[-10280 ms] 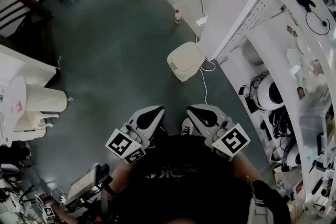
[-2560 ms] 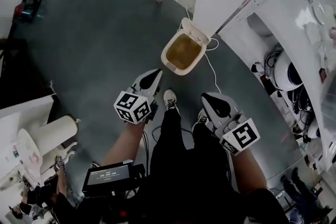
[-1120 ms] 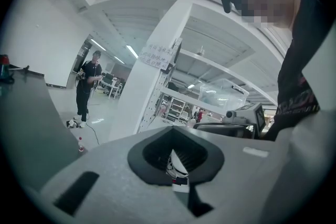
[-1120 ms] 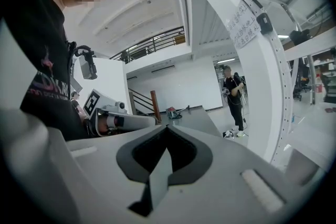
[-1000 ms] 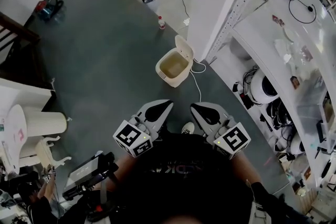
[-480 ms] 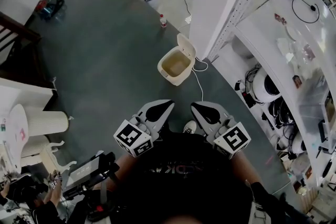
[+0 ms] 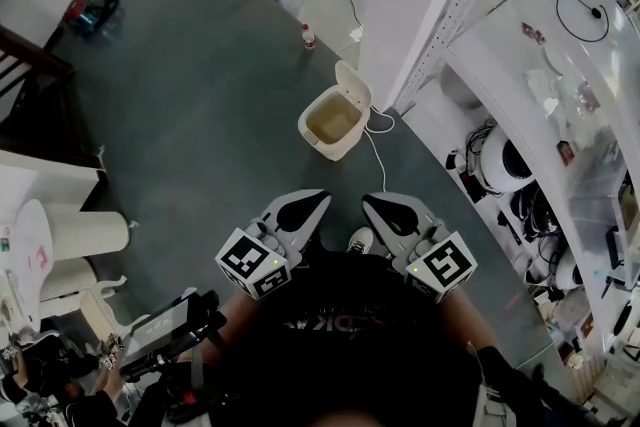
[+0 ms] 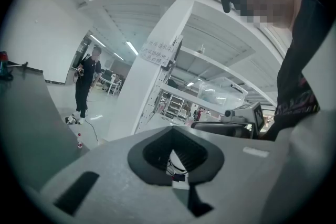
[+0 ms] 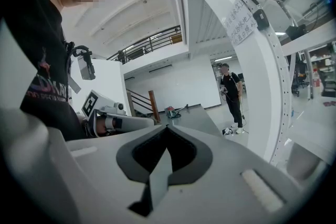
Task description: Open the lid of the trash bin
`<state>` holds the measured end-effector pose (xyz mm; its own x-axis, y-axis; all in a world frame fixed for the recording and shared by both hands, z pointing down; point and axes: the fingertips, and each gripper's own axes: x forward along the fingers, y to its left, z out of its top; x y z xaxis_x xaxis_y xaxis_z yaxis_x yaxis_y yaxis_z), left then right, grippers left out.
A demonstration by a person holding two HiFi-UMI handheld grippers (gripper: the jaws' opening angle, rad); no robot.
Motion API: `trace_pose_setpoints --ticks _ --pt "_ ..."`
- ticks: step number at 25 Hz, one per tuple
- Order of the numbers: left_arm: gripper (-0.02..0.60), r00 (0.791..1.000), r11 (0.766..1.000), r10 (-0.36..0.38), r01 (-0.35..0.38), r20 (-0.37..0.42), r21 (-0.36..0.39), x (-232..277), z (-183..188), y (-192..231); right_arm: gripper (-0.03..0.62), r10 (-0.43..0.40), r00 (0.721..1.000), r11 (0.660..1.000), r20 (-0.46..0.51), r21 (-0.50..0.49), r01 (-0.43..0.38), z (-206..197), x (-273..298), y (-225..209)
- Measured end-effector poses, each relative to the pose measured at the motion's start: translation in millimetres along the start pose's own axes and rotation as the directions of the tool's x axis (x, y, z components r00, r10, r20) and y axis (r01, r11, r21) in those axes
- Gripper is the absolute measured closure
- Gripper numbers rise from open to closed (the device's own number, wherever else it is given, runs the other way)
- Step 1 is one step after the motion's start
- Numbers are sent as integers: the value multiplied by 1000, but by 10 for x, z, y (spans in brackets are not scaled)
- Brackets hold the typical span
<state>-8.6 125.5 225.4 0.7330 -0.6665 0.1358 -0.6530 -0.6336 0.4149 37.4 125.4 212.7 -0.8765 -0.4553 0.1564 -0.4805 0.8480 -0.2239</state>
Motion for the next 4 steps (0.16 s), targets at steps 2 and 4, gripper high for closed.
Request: trace_pose_setpoints --ticks 2,4 --pt "580 1000 1000 0 0 0 -1 6 1 2 586 -1 1000 1000 0 0 1 4 -2 -7" --pt "581 1000 1000 1 -1 -2 2 12 1 5 586 -2 1000 1000 0 -1 2 8 -5 -18"
